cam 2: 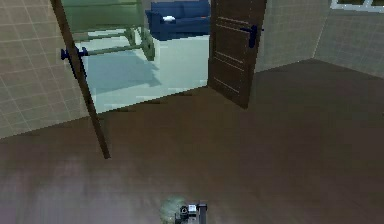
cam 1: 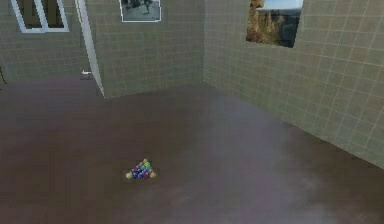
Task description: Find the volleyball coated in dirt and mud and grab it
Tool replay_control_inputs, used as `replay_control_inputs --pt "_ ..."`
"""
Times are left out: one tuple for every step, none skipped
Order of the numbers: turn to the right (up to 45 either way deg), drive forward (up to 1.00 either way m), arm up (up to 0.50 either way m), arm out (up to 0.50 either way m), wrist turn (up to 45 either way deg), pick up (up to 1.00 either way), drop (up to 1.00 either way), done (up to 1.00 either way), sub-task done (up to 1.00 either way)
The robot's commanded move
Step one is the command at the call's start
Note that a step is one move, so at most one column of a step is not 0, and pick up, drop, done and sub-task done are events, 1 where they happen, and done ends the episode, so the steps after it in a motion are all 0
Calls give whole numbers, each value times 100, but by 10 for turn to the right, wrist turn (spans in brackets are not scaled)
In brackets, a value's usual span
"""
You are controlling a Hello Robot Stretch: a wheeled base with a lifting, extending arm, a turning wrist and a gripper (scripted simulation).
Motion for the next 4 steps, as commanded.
replay_control_inputs --pt "0 0 0 0 450 0 0 0 0" --pt "0 0 0 0 450 0 0 0 0" --pt "0 0 0 0 450 0 0 0 0" --pt "0 0 0 0 150 0 0 0 0"
